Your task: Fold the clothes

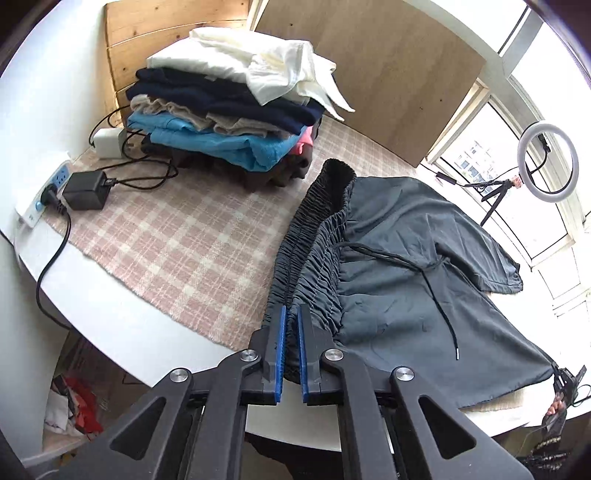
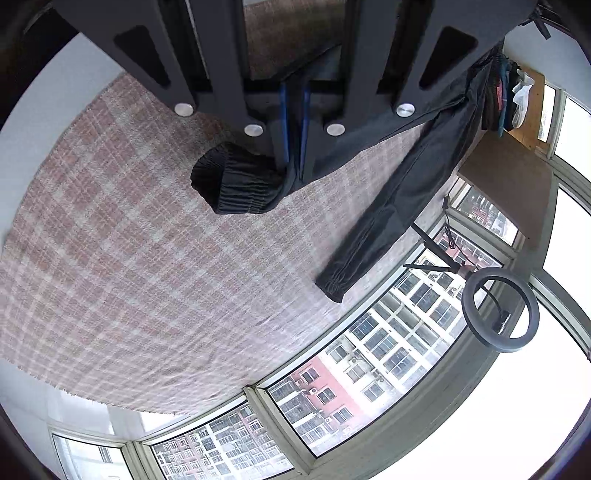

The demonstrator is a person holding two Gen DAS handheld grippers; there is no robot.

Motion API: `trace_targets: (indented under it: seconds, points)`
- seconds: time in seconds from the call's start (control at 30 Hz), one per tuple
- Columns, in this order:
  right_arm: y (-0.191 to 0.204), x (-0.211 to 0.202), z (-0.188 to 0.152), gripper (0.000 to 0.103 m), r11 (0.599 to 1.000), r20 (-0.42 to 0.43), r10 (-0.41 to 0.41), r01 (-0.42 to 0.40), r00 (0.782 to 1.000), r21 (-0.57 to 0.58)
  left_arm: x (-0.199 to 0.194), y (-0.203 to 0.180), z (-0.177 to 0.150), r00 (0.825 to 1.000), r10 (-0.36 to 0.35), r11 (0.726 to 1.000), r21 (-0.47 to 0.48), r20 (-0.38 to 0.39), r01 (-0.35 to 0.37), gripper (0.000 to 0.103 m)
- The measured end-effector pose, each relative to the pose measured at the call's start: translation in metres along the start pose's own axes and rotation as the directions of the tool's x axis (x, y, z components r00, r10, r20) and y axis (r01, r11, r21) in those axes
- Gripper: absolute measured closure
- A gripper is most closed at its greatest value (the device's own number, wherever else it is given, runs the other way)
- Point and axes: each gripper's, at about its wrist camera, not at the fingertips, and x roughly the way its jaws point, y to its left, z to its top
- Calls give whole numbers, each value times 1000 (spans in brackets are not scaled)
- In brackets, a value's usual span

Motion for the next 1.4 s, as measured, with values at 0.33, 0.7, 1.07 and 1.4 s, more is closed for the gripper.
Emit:
trace_targets:
  seconds: [0.33,0.7,1.07,1.4]
  points:
    - [2,50,15,98,999,-109,-48,48,993,-4,37,-26,6,999,44,993,110,-11,-42,84]
    - [5,75,-4,96,995,-179,-85,74,980,-69,75,-11,-32,970,146,986,113,-192,-126,57]
    - [-14,85,-27,65,994,-231,-104,110,967,11,99,-8,-59,969,138,989,70,-203,-127,62]
    - [-34,55,-31,56,988,-173,-99,116,980,97,75,2,-46,984,77,996,-31,-158,-83,85]
